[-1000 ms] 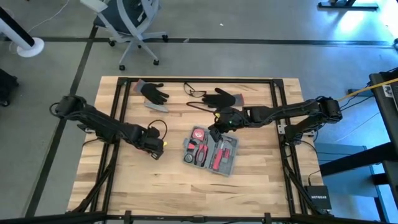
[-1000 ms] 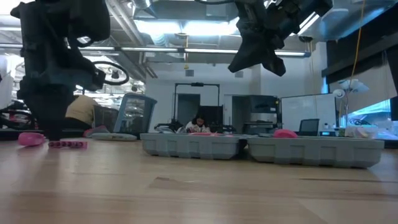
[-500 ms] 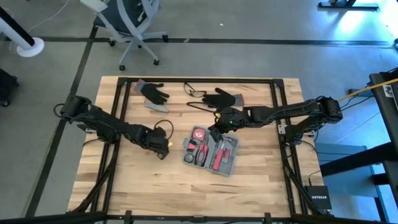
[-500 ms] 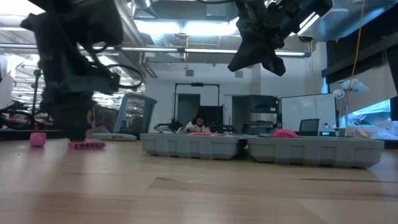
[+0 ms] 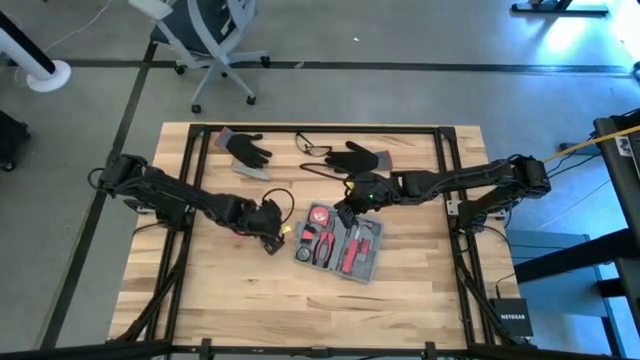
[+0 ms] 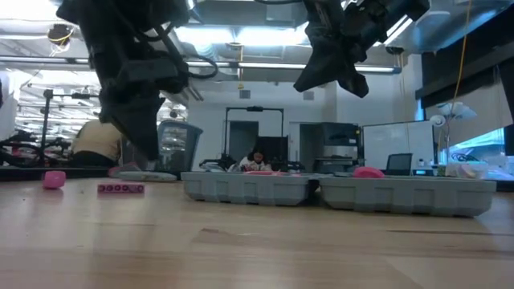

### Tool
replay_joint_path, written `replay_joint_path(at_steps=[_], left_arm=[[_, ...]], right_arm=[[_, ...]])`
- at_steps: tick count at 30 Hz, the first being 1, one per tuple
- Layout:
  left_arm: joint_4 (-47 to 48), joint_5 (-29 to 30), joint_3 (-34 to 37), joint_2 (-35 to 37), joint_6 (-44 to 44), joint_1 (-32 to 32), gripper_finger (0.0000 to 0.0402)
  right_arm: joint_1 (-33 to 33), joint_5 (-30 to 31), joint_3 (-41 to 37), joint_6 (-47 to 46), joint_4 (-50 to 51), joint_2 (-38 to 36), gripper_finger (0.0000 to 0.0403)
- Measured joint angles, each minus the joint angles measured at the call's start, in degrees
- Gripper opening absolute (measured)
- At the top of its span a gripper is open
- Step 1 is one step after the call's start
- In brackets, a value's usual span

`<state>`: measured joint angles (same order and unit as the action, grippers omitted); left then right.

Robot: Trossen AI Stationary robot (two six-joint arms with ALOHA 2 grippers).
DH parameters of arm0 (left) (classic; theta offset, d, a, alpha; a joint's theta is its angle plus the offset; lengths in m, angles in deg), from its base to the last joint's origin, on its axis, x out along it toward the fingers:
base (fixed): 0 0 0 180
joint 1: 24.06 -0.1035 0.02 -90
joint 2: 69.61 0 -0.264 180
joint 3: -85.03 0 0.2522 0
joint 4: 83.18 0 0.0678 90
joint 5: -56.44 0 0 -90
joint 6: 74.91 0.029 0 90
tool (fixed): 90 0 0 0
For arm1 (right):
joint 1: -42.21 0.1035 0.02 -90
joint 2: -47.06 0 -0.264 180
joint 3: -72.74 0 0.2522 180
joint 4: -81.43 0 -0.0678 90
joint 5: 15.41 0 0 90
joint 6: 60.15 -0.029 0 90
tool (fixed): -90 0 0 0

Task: Prefit tool cases
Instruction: Put the orange multi bit set into the gray prefit tool case

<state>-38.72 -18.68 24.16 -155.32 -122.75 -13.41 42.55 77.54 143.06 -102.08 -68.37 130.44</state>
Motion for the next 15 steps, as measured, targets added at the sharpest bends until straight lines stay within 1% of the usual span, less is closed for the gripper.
replay_joint_path(at_steps=[3,5,11,15], left_arm=[[1.21,2.6,-0.15,-0.5,-1.29,0.46,0.0],[1.05,3.32,-0.15,-1.75,-1.52,0.57,0.0],[4.25,1.85,-0.11,-7.04,-4.71,0.89,0.0],[1.25,1.94,-0.13,-8.96,-4.12,1.03,0.0]], right_arm=[[0.0,-0.12,0.0,-0.05,-0.04,-0.03,0.0],[0.0,-0.56,0.0,-0.36,-0.07,-0.03,0.0],[0.0,-1.06,0.0,-1.21,-0.04,-0.07,0.0],[0.0,-1.08,0.0,-1.3,-0.04,-0.07,0.0]])
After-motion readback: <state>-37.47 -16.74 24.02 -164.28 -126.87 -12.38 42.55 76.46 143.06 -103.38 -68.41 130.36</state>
